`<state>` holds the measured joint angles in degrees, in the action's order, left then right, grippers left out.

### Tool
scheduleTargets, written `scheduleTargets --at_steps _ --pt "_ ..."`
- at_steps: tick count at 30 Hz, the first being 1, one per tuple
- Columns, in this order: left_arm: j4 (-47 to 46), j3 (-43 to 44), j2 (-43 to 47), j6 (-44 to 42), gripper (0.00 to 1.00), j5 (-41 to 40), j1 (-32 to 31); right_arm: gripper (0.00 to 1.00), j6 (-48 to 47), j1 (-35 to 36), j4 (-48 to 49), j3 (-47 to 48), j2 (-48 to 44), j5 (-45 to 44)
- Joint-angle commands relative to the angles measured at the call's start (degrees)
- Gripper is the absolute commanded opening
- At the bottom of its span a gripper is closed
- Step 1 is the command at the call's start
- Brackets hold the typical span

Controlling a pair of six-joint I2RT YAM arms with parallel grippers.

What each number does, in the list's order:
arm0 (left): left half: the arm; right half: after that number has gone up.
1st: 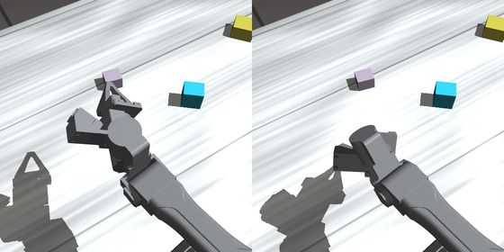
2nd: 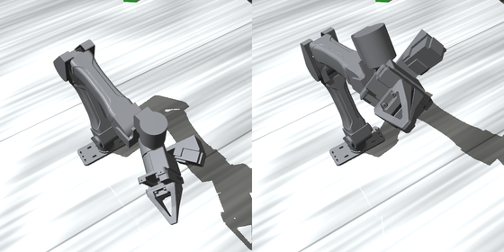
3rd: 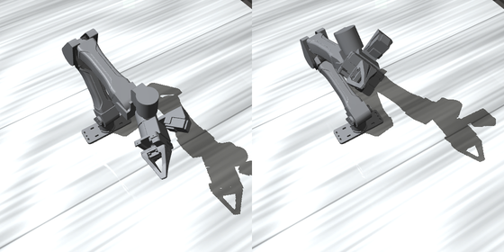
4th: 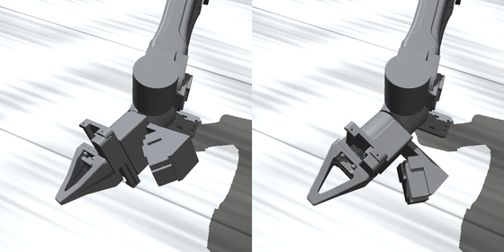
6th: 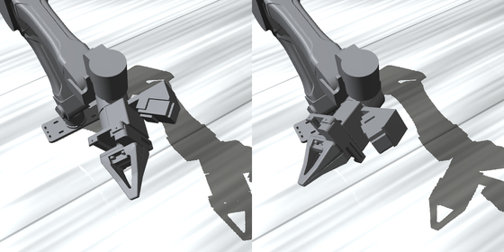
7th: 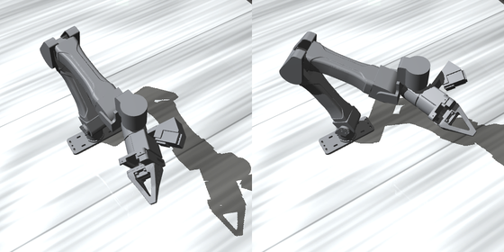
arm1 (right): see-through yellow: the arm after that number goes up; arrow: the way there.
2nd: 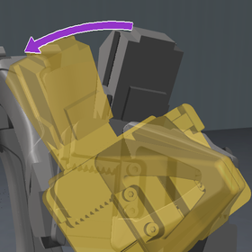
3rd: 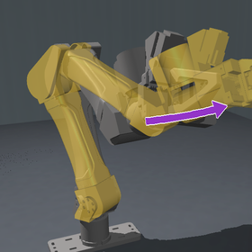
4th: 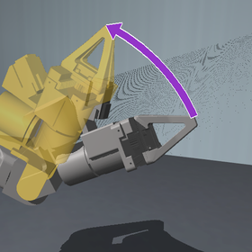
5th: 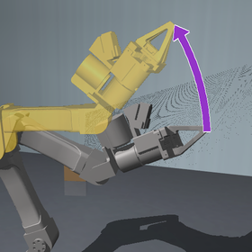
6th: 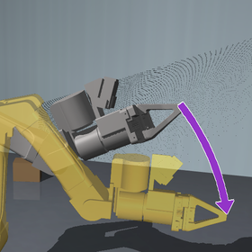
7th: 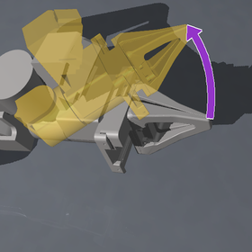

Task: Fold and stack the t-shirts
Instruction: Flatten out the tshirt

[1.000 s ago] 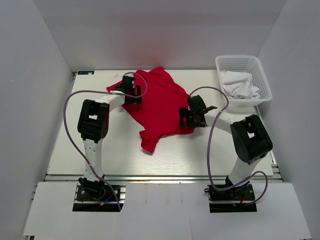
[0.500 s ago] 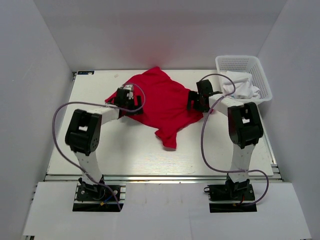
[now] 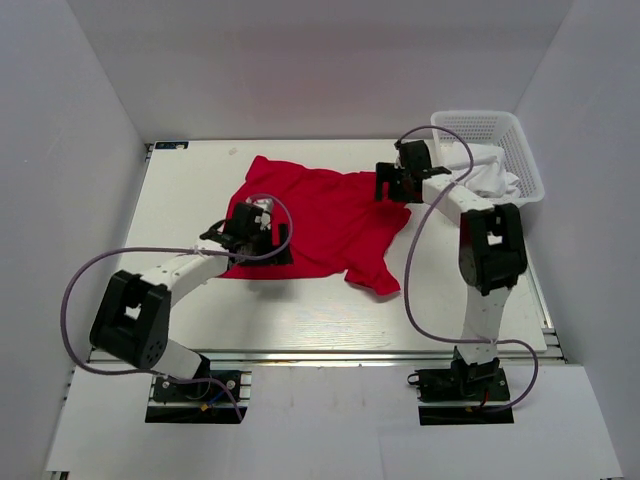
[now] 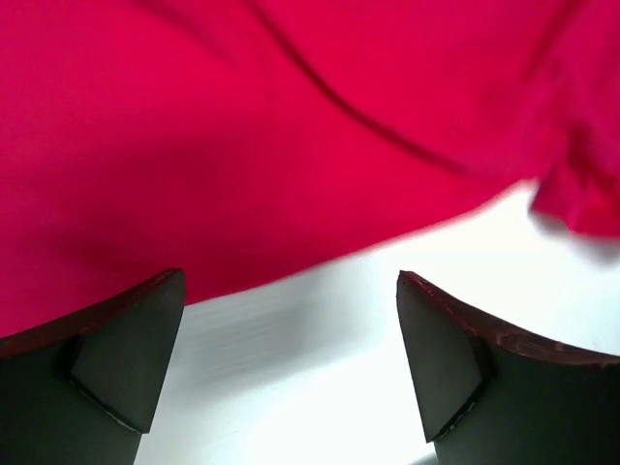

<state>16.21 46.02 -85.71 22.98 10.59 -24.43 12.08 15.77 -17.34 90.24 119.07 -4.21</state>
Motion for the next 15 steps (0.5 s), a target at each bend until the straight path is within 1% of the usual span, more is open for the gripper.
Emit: scheduleTargets --at_steps 1,2,3,4,5,6,7,8,10,11,13,15 --pt "10.9 7.2 7.5 -0.1 1.00 -15.2 0.3 0.90 1.9 0.1 3.1 -5.9 -12.2 6.3" --pt "14.7 7.9 10.0 0.8 1.00 -19.9 0.8 0.90 2.4 0.1 4.8 -12.0 -13.7 7.7" --pt "16.6 7.9 11.3 2.7 1.00 -23.0 1.4 0.90 4.8 0.3 6.3 -14.1 -18.6 7.7" --pt "18.4 7.9 12.7 7.6 1.00 -27.0 1.4 0.90 5.4 0.3 6.8 -18.2 -20.2 7.3" --pt "22.7 6.7 13.7 10.9 1.00 -33.6 1.4 0.90 6.0 0.3 8.2 -22.3 -21.6 6.8" --pt "24.7 6.7 15.6 13.3 1.00 -35.7 2.7 0.90 8.4 0.6 9.8 -24.2 -26.6 6.5" --pt "26.8 5.8 16.4 18.5 1.00 -38.4 3.2 0.90 8.8 0.6 11.0 -28.3 -28.2 6.6" --pt "28.3 4.0 17.3 19.7 1.00 -41.9 3.8 0.90 9.3 0.8 11.5 -32.0 -31.4 6.4" --pt "28.3 2.4 19.3 21.0 1.00 -42.8 6.3 0.90 10.8 0.9 12.4 -36.7 -36.8 6.4" --pt "27.0 1.3 19.4 20.2 1.00 -42.2 7.0 0.90 10.9 1.0 12.1 -39.5 -37.9 6.2" --pt "22.7 0.1 18.8 19.2 1.00 -42.2 10.0 0.90 10.9 1.2 10.6 -40.5 -41.4 6.5" --pt "18.8 0.1 16.5 16.6 1.00 -41.5 12.4 0.90 10.3 1.7 9.2 -41.6 -42.9 6.5"
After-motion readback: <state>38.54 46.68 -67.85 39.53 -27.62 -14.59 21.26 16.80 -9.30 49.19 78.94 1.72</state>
